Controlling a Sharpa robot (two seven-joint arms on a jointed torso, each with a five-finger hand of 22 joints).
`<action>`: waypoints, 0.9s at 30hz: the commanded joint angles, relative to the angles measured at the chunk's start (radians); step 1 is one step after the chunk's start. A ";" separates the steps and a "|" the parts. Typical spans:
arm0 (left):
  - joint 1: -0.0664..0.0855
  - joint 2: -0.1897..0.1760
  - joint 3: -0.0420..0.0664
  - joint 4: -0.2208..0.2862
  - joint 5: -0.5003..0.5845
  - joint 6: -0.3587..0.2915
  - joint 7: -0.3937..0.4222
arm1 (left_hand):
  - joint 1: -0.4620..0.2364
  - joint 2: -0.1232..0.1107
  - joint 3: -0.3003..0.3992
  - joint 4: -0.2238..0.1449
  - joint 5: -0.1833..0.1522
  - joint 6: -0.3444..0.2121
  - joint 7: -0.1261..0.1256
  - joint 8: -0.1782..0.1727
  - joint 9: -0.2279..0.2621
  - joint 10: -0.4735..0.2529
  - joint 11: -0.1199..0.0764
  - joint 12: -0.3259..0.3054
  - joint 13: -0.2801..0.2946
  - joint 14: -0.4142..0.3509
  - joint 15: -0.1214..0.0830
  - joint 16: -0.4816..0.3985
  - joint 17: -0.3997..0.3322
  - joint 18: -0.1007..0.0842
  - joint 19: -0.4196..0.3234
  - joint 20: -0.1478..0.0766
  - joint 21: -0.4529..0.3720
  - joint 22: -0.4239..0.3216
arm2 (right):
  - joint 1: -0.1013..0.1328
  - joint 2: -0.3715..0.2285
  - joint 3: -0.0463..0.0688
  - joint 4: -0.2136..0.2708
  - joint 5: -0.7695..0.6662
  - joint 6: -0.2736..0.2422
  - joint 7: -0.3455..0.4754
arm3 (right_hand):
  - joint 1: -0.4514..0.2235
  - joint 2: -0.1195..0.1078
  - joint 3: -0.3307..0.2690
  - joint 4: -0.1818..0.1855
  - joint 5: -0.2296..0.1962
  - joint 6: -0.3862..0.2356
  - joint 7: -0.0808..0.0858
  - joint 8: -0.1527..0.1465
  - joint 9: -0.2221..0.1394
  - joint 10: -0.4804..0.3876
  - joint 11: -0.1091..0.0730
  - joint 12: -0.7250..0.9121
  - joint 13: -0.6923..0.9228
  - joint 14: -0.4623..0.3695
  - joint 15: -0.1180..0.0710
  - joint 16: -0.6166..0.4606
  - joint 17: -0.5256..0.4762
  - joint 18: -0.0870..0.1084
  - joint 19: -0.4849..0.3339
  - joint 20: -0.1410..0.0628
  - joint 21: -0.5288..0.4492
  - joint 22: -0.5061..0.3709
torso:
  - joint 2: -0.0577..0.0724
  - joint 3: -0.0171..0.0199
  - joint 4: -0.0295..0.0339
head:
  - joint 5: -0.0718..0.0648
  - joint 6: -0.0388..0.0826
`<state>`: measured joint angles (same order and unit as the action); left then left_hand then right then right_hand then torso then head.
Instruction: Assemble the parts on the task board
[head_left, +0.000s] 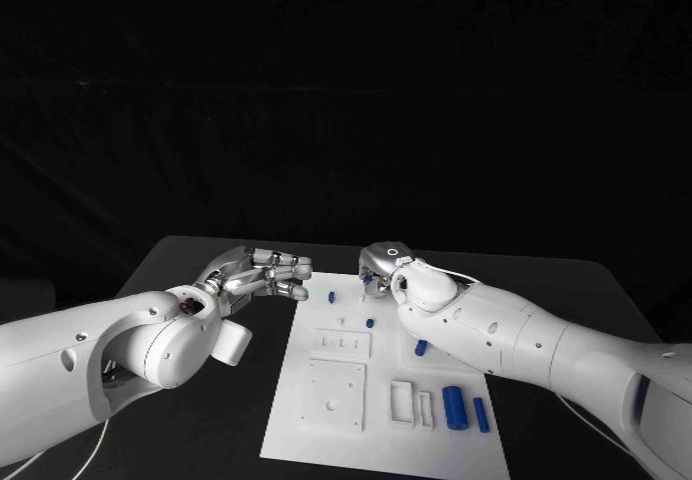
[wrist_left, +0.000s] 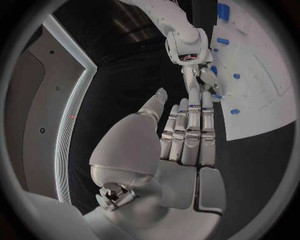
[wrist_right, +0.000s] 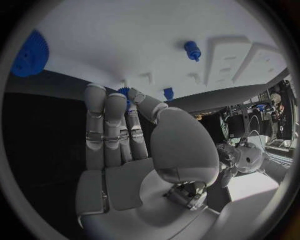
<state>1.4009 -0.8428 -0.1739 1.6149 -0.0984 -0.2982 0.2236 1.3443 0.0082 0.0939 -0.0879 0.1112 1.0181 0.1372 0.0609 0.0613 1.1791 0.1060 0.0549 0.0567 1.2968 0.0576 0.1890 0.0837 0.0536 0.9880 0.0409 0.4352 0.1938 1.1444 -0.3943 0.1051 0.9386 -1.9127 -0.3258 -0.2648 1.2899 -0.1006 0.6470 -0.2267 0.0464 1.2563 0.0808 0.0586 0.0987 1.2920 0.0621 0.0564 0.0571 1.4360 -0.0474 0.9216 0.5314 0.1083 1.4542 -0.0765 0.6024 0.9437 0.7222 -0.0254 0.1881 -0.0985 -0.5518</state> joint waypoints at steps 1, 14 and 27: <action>0.002 0.002 0.001 0.003 -0.004 0.015 0.004 | -0.005 0.000 -0.007 -0.001 -0.004 0.006 0.000 0.004 0.002 -0.009 -0.001 0.003 0.002 -0.006 0.000 0.003 0.000 -0.007 -0.007 -0.001 0.004 -0.001 | -0.003 0.002 -0.002 -0.006 -0.007 0.023 0.001 | 0.002 0.004 0.004 0.002 0.004 0.004 0.002 0.006 0.001 0.036 -0.029 0.003 0.003 0.001 -0.006 -0.006 -0.002 0.016 0.008 0.000 -0.006 0.001 | 0.001 -0.0011 -0.0004 | -0.001 -0.001; 0.002 0.006 0.001 0.006 -0.005 0.018 0.002 | -0.005 0.000 -0.007 -0.001 -0.004 0.006 0.000 0.004 0.002 -0.009 -0.001 0.003 0.002 -0.006 0.000 0.003 0.000 -0.007 -0.007 -0.001 0.004 -0.001 | -0.006 0.018 -0.009 -0.030 0.000 0.041 0.015 | 0.000 0.005 0.004 0.001 0.005 0.002 0.002 0.005 0.001 0.035 -0.028 0.003 0.003 0.001 -0.005 -0.007 -0.003 0.016 0.010 0.000 -0.016 0.007 | 0.001 -0.0027 0.0005 | -0.005 0.000; 0.003 0.003 0.001 0.007 -0.008 0.017 0.001 | -0.001 0.000 -0.010 0.002 -0.005 0.006 0.000 0.004 0.002 -0.010 -0.001 0.003 0.002 -0.007 0.000 0.004 0.000 -0.007 -0.008 -0.001 0.007 -0.007 | -0.014 0.018 -0.022 -0.046 0.005 0.043 0.016 | 0.000 0.005 0.003 0.000 0.005 0.001 0.002 0.005 0.001 0.034 -0.028 0.002 0.003 0.001 -0.005 -0.007 -0.004 0.017 0.010 0.000 -0.019 0.008 | 0.002 -0.0036 -0.0007 | -0.001 -0.004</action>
<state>1.4018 -0.8405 -0.1739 1.6196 -0.1012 -0.2957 0.2207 1.3443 0.0082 0.0898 -0.0838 0.1112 1.0182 0.1373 0.0609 0.0613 1.1755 0.1024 0.0549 0.0567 1.2968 0.0576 0.1889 0.0837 0.0536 0.9880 0.0408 0.4352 0.1875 1.1475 -0.3726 0.0920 0.9027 -1.9110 -0.3425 -0.2504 1.2852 -0.1053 0.6459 -0.2276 0.0463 1.2545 0.0823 0.0608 0.0982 1.2902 0.0603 0.0573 0.0577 1.4360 -0.0474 0.9176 0.5290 0.1086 1.4540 -0.0763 0.5863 0.9503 0.7243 -0.0285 0.1890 -0.1005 -0.5549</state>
